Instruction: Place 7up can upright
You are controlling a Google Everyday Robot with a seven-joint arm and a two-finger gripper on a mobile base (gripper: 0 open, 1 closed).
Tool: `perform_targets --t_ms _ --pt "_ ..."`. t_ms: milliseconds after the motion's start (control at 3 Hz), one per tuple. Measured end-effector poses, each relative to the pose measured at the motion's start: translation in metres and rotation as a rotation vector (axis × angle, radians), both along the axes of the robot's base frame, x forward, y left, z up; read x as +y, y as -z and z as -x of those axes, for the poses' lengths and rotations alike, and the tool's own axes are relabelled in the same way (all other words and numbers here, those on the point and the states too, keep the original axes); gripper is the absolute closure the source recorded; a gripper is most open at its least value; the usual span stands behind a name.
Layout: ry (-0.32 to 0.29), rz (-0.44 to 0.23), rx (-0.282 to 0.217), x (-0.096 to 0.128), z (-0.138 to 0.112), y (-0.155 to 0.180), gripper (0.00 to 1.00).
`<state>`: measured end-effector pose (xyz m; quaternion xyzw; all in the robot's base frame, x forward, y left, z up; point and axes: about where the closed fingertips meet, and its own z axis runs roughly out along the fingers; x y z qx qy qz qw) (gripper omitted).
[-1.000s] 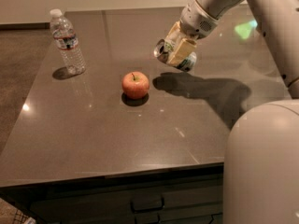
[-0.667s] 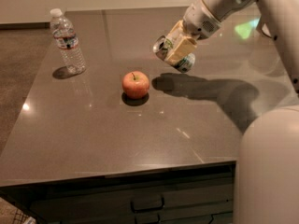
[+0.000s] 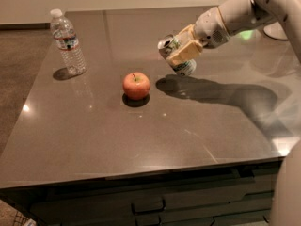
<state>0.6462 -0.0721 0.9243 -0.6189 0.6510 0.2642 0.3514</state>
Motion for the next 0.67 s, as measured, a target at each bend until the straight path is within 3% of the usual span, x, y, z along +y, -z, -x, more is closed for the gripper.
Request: perform_targets --t_ms 667 --pt "0.1 -0.206 -0.036 -0.02 0.008 0.0 1.0"
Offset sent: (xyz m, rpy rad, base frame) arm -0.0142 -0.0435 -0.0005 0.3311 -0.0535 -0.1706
